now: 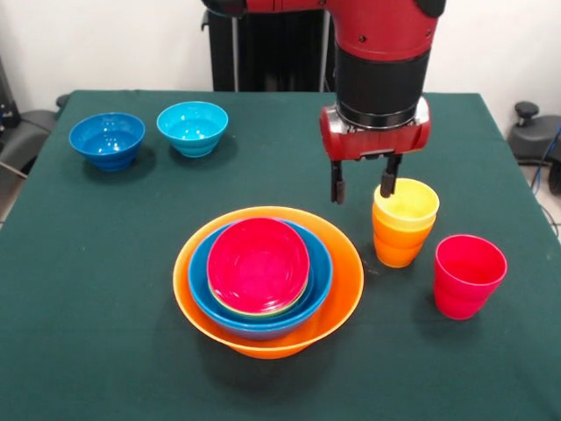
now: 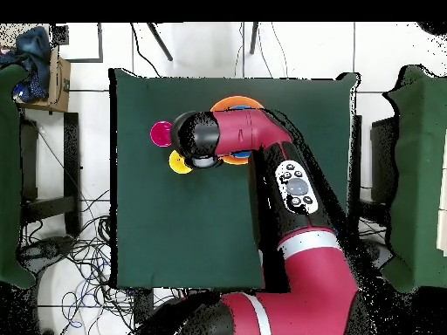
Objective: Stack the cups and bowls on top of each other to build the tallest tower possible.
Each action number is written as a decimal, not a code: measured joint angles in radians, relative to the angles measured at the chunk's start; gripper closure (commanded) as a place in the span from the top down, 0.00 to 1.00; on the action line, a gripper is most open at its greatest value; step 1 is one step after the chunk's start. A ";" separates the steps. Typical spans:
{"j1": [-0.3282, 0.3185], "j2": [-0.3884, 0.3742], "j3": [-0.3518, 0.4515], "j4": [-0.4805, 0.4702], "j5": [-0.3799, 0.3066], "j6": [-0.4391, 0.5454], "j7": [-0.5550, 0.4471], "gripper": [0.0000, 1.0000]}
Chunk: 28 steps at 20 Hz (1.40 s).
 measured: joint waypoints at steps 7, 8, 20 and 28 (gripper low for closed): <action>0.011 0.030 -0.011 0.000 -0.003 0.000 0.000 1.00; 0.014 0.034 -0.013 0.000 -0.003 -0.001 0.000 1.00; 0.061 0.093 -0.052 -0.001 -0.003 -0.036 0.000 1.00; 0.069 0.109 -0.062 -0.002 -0.001 -0.056 0.000 0.00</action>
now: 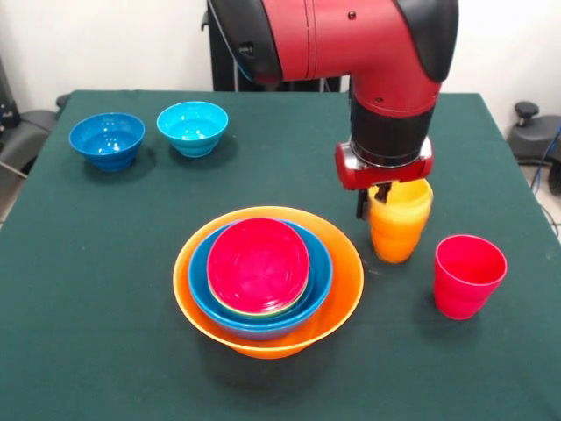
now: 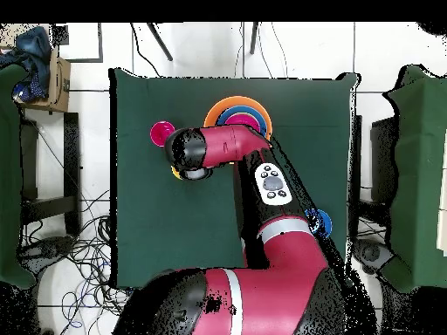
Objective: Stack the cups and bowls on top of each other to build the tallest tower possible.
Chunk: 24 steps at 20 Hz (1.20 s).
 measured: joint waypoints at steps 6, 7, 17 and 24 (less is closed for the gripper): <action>-0.001 -0.007 0.000 0.000 -0.001 0.000 0.000 0.00; -0.001 -0.007 0.000 0.000 -0.001 0.000 0.000 0.00; -0.089 -0.072 0.042 0.040 0.029 0.000 0.000 0.00; -0.261 -0.193 0.138 0.081 0.123 0.007 0.000 0.00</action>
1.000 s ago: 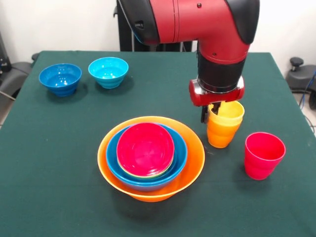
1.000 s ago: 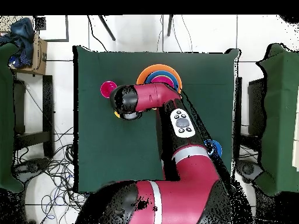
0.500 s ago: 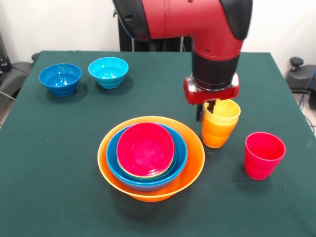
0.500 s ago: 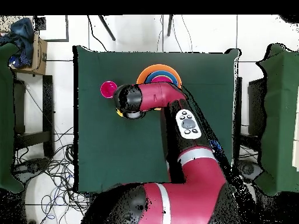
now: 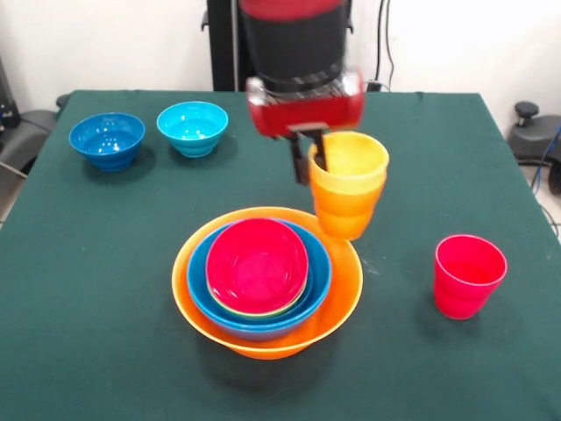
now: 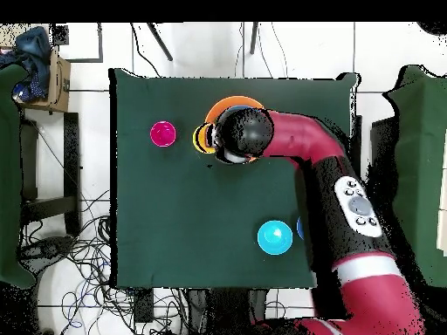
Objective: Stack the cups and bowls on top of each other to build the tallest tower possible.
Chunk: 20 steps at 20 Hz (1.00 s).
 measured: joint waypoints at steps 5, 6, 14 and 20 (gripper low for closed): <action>-0.082 -0.062 0.050 0.000 0.042 0.021 0.000 0.00; -0.097 -0.075 0.061 -0.001 0.050 0.030 0.000 0.00; -0.129 -0.117 0.092 -0.027 0.062 0.068 0.000 0.00; -0.128 -0.113 0.097 -0.035 0.055 0.068 0.000 0.00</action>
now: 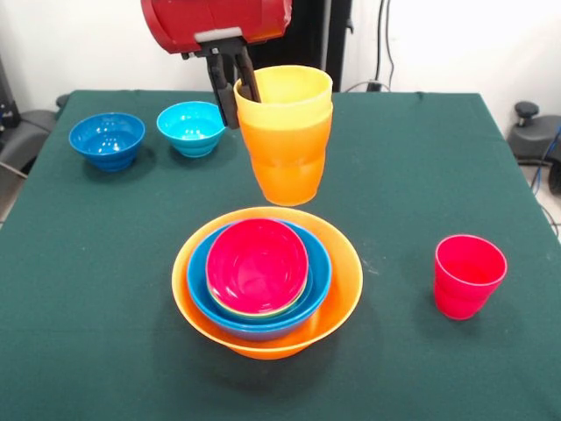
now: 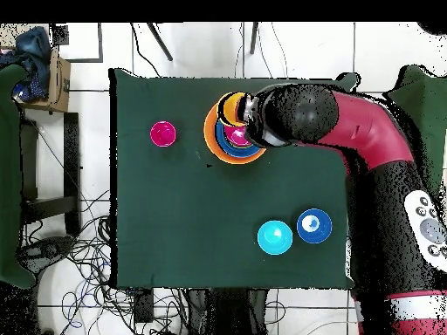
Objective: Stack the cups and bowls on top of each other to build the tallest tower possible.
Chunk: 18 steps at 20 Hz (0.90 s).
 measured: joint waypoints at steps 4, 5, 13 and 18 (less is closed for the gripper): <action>0.000 0.002 0.001 0.000 -0.031 0.000 0.000 0.00; -0.001 0.002 0.001 0.000 -0.038 0.000 0.000 0.00; -0.022 0.009 0.023 0.002 -0.112 -0.006 0.000 0.00; -0.035 0.025 0.032 0.002 -0.136 -0.028 0.000 0.00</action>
